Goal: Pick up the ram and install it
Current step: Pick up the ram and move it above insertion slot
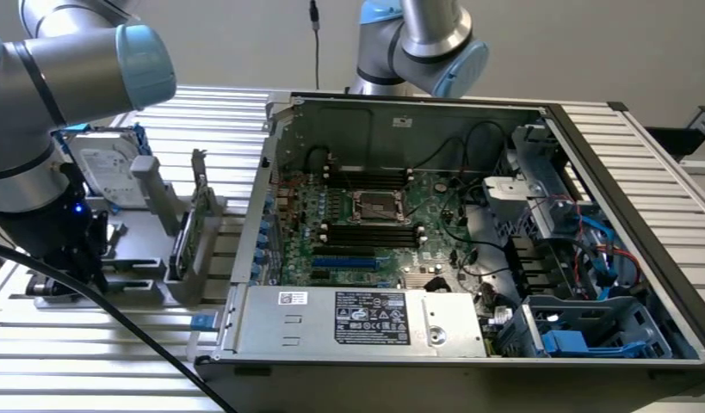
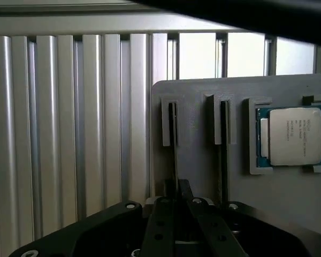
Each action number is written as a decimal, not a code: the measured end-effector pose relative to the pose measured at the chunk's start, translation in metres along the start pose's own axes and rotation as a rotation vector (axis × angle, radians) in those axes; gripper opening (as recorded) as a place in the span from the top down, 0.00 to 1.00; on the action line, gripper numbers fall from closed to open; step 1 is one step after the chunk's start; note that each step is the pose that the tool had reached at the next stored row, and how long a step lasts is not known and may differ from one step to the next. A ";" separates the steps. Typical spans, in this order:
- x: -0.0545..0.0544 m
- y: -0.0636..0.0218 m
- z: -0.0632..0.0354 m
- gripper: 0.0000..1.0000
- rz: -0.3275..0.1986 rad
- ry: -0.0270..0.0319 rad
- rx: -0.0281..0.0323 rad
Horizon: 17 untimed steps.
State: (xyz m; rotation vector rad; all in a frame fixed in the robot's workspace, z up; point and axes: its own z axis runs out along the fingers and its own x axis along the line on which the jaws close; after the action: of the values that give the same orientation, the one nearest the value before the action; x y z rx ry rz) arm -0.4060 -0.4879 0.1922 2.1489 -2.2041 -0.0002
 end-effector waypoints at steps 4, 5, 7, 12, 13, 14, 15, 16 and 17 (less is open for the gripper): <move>0.000 0.0000 0.0000 0.85 0.037 -0.0024 -0.0016; 0.000 0.0000 -0.0003 0.85 0.038 -0.0031 -0.0017; 0.000 0.0001 -0.0018 0.86 0.040 -0.0051 -0.0019; 0.001 0.0005 -0.0106 0.86 0.043 -0.0101 -0.0023; 0.001 0.0005 -0.0124 0.86 0.044 -0.0110 -0.0023; 0.001 0.0006 -0.0141 0.86 0.045 -0.0118 -0.0023; 0.001 0.0007 -0.0164 0.86 0.045 -0.0125 -0.0024; 0.001 0.0009 -0.0197 0.86 0.046 -0.0132 -0.0023; 0.001 0.0010 -0.0232 0.86 0.046 -0.0135 -0.0023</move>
State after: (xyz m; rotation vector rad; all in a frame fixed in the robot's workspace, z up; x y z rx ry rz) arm -0.4060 -0.4880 0.2154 2.1028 -2.2591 -0.0151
